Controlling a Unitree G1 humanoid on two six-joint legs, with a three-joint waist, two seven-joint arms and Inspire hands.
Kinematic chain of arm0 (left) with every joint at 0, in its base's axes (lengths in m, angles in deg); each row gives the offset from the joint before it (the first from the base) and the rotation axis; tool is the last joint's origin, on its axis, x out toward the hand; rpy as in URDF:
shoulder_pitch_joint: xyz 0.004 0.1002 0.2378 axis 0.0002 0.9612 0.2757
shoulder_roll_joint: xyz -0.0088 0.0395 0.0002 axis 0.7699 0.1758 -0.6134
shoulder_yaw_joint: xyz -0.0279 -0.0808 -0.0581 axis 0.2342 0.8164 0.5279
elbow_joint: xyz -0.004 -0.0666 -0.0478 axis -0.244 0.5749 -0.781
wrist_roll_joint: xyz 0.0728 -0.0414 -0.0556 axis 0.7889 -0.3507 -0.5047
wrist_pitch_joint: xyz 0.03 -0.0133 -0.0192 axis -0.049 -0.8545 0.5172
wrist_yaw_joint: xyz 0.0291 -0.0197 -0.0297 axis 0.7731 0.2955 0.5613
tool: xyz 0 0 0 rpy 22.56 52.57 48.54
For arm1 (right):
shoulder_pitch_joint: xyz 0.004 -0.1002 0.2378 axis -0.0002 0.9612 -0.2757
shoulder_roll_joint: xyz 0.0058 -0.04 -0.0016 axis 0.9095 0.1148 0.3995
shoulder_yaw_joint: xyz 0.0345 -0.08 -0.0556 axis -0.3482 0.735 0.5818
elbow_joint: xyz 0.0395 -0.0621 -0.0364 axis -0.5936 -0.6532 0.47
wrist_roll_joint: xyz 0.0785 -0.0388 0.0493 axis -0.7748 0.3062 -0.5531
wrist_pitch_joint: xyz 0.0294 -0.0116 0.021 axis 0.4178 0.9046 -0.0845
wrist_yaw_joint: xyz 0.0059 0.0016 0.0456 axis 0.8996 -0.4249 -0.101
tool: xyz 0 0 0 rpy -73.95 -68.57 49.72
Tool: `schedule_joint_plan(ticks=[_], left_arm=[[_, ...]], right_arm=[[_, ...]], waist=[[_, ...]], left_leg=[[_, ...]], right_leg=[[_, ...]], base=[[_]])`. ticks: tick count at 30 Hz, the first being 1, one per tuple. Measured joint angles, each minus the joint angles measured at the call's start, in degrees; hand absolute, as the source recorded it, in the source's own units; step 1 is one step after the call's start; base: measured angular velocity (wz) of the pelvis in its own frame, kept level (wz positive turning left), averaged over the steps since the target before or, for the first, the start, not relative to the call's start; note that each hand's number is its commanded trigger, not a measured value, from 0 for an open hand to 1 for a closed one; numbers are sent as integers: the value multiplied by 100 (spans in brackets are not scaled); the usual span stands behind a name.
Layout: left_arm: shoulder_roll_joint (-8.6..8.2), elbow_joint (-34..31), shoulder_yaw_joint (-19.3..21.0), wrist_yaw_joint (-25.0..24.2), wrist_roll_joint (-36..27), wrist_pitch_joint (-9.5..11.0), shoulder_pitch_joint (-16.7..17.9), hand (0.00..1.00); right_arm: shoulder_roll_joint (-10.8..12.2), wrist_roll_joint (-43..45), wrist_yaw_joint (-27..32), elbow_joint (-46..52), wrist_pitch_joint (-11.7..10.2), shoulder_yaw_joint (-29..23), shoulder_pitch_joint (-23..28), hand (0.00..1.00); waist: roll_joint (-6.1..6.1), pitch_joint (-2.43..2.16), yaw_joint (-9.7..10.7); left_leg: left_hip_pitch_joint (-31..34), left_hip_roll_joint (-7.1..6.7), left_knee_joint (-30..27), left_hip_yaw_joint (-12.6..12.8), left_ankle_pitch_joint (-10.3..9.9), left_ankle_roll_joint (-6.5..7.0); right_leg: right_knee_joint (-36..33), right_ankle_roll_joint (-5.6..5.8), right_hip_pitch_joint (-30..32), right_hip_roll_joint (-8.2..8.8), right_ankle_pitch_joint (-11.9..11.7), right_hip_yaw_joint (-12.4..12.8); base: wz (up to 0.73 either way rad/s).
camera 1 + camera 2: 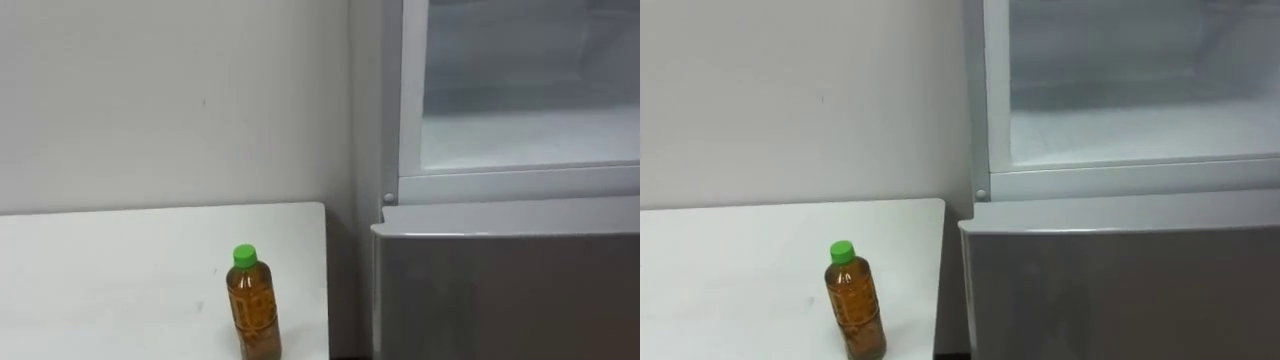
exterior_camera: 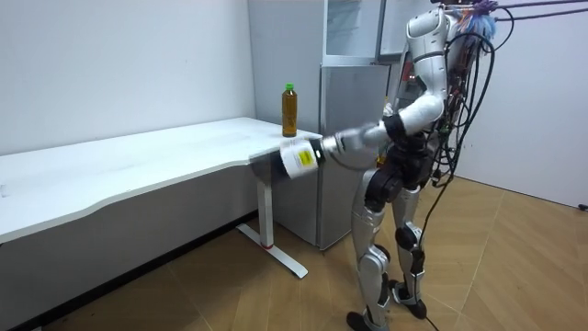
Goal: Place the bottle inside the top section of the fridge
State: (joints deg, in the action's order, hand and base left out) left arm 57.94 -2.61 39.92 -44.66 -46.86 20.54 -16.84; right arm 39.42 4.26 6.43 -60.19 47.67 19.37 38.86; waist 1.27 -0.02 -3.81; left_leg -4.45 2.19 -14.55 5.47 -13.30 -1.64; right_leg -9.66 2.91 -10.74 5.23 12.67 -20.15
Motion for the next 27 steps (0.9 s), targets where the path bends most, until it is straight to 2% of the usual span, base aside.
schedule_joint_plan(ticks=[1,2,3,4,6,9,11,14,17,27], left_arm=[[-5,577,-190,3,-30,-19,23,0],[-8,809,-290,-16,-52,-21,58,0],[-11,1295,-466,-119,-68,-20,60,0],[-13,1792,-603,-231,-64,-19,45,0],[-12,2549,-676,-362,-65,-21,-27,0],[-10,3204,-699,-494,-64,-21,-37,0],[14,3482,-742,-524,-69,-19,-56,0],[48,3909,-823,-683,-55,-16,-103,0],[57,4159,-945,-784,6,-20,-168,0],[129,4470,-1110,-1113,102,-141,-307,0]], right_arm=[[18,-10,-29,101,14,10,11,0],[32,-11,-62,141,15,7,32,0],[42,-4,-147,145,24,5,23,0],[43,2,-226,137,34,-1,2,0],[46,-11,-347,139,32,2,-34,0],[50,-72,-535,145,29,5,-80,0],[45,-156,-622,147,29,32,-83,0],[40,-302,-789,145,12,104,-113,0],[50,-503,-975,163,-23,318,-97,0],[56,-458,-1321,1557,-22,715,-47,0]], waist=[[-26,-4,27],[-55,-8,34],[-76,24,37],[-133,25,50],[-185,20,57],[-213,26,44],[-206,34,43],[-129,43,60],[-122,43,60],[-136,21,50]], left_leg=[[-28,-6,-3,-9,-1,0],[-25,-7,-12,-14,-1,-1],[-3,-6,-29,-23,-2,-2],[3,-5,-31,-23,-2,-3],[-6,-4,-36,-21,-3,-3],[-9,0,-44,4,-14,5],[-2,6,-77,22,-43,16],[-3,14,-94,53,-91,25],[-10,7,-79,69,-91,27],[118,4,-116,228,-91,35]], right_leg=[[3,4,-37,3,2,-6],[4,7,-41,4,4,-18],[3,4,-34,4,7,-30],[2,-2,-25,4,14,-29],[-11,-2,-38,8,25,-31],[-15,1,-8,20,27,-8],[-31,10,-11,23,33,1],[-71,21,-13,28,40,52],[-102,27,-9,33,47,71],[-246,32,246,72,52,192]], base=[[0],[5],[5],[0],[0],[-2],[-2],[-7],[-1],[-7]])
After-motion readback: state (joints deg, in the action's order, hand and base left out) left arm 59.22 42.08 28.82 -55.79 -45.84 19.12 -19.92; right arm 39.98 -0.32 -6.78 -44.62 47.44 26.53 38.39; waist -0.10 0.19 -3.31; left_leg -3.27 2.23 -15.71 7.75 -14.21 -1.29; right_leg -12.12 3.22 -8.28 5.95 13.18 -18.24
